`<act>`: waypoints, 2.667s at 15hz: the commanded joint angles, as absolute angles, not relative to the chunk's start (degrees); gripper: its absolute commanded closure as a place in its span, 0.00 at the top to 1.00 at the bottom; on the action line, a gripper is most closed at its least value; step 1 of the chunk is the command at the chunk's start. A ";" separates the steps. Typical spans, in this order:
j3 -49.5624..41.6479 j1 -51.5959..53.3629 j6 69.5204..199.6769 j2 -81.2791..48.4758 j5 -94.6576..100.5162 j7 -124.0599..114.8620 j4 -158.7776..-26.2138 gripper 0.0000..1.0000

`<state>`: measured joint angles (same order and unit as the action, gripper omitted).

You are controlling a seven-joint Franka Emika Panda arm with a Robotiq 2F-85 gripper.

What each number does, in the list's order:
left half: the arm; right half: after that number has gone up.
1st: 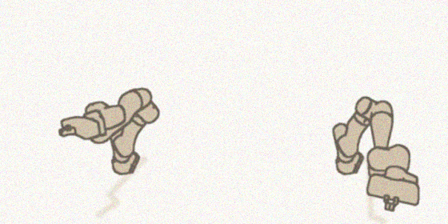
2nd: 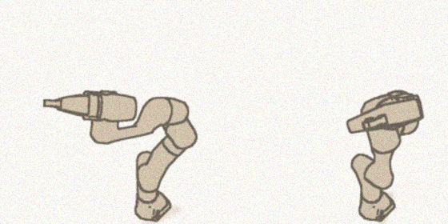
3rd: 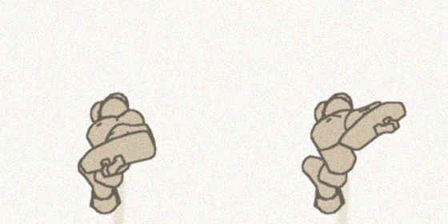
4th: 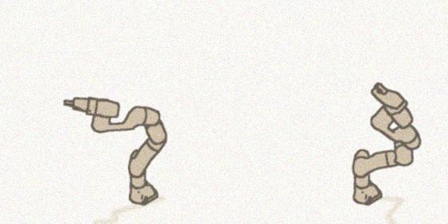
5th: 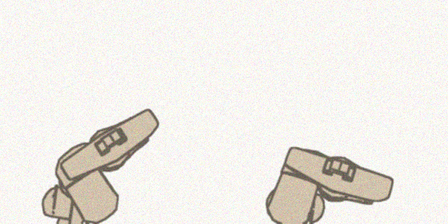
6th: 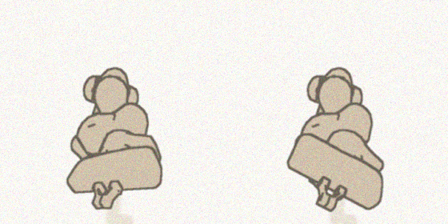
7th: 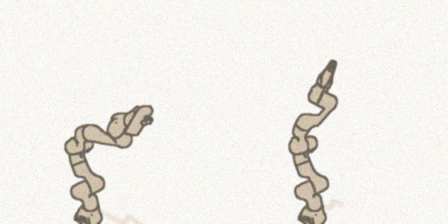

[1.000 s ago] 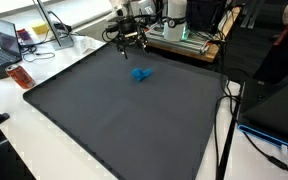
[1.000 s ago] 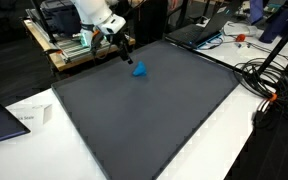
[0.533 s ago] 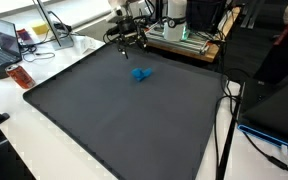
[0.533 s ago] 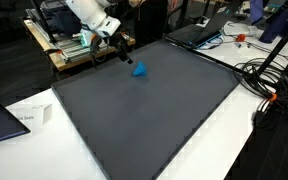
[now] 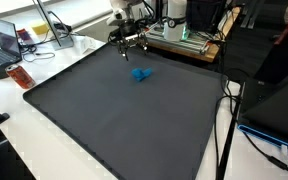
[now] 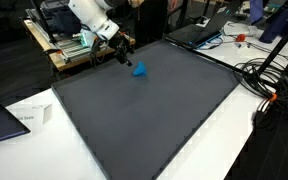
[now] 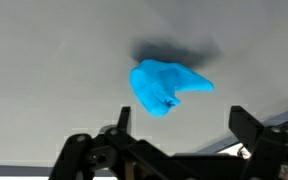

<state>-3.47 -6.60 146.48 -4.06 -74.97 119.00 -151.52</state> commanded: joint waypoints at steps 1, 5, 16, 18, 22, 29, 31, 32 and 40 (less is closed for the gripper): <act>-1.98 -4.92 152.55 -3.66 -81.55 116.13 -152.86 1.00; 0.06 -2.64 160.74 -3.49 -87.78 111.47 -153.77 1.00; 4.24 1.79 170.32 -2.80 -101.92 98.57 -154.50 1.00; 5.22 2.81 172.32 -2.44 -105.37 97.06 -154.58 1.00; 7.43 4.68 174.12 -2.11 -109.23 93.21 -154.76 1.00; 11.17 6.85 175.41 -3.09 -109.46 76.94 -154.55 1.00; 12.16 7.19 176.16 -3.26 -108.86 71.36 -154.44 1.00; 12.64 7.34 176.74 -3.35 -108.64 68.94 -154.32 1.00; 16.93 7.47 182.56 -7.08 -104.06 47.03 -153.95 1.00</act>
<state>15.38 7.30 180.72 -4.70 -107.53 55.68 -153.88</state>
